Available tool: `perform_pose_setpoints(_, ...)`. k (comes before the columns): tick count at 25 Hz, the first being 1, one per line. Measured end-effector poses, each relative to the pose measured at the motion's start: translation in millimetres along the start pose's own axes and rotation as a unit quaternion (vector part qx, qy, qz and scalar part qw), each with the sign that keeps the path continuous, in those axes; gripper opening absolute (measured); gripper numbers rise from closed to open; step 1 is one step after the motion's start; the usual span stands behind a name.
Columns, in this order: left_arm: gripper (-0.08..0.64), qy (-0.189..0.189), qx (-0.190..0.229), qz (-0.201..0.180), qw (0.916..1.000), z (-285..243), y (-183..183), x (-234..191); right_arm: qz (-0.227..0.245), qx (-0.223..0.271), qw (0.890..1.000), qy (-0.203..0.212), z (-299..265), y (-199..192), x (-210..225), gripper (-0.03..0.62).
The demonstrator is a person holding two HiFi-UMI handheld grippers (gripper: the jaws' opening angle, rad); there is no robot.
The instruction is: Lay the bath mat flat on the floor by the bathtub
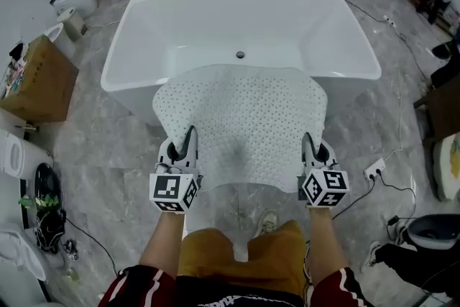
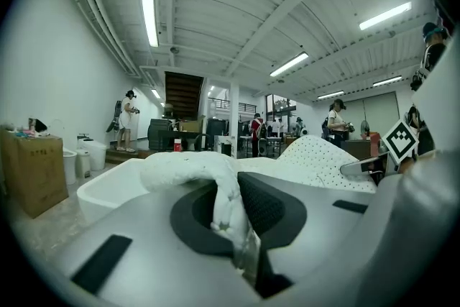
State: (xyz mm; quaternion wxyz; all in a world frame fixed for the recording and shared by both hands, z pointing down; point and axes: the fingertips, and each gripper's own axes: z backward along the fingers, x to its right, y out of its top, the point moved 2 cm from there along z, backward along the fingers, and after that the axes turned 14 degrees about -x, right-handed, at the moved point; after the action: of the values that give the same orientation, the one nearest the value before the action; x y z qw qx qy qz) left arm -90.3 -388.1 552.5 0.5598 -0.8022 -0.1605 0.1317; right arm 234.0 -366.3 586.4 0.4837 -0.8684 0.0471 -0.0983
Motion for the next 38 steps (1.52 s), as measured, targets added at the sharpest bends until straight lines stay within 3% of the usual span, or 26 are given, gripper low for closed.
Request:
perform_pose_setpoints(9,0.035,-0.004,0.016,-0.004,0.9999,-46.9,-88.5,-4.3,-0.004,0.012,1.000,0.007,-52.3,-69.1,28.8,0.049)
perform_pose_setpoints(18,0.035,-0.017,0.028,0.003,0.9994,-94.5,-170.7,-10.0,0.030,0.027,0.999,0.011,-102.8,-133.1,39.6,0.049)
perform_pose_setpoints(29,0.035,-0.033,0.041,0.001,0.9986,-125.3,-242.0,-13.3,0.026,0.034,0.999,0.004,-140.5,-197.1,66.4,0.049)
perform_pose_setpoints(35,0.035,-0.032,0.023,0.002,0.9992,-137.6,-269.7,-9.9,0.055,0.006,0.998,0.004,-159.4,-222.1,73.5,0.049)
perform_pose_setpoints(38,0.035,-0.030,0.014,0.015,0.9994,-142.0,-281.4,-11.0,0.091,0.001,0.996,0.000,-168.4,-228.6,81.0,0.049)
